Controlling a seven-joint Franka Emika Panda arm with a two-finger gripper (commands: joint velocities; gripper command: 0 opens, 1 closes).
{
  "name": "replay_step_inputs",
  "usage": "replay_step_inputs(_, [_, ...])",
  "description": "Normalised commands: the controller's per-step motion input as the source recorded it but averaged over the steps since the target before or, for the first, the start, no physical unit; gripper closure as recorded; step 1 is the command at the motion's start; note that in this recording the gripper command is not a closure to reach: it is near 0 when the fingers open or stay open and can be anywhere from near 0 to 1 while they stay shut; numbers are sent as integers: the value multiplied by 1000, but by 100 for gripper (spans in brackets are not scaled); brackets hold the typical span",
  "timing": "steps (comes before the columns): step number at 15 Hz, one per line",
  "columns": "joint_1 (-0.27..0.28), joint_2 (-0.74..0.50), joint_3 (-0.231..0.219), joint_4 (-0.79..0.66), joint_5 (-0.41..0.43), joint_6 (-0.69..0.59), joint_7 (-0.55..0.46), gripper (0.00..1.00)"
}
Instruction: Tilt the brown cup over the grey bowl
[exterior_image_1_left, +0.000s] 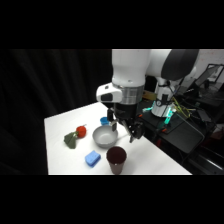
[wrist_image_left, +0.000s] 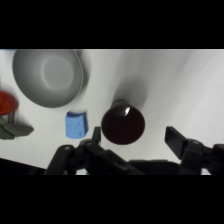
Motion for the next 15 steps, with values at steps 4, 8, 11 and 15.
replay_step_inputs(4, [-1,219,49,188,230,257,-305,0])
replay_step_inputs(8, [-59,171,39,83,236,289,-344,0])
replay_step_inputs(11, [-72,234,28,42,165,233,-297,0])
replay_step_inputs(15, [-33,231,26,41,95,152,-209,0])
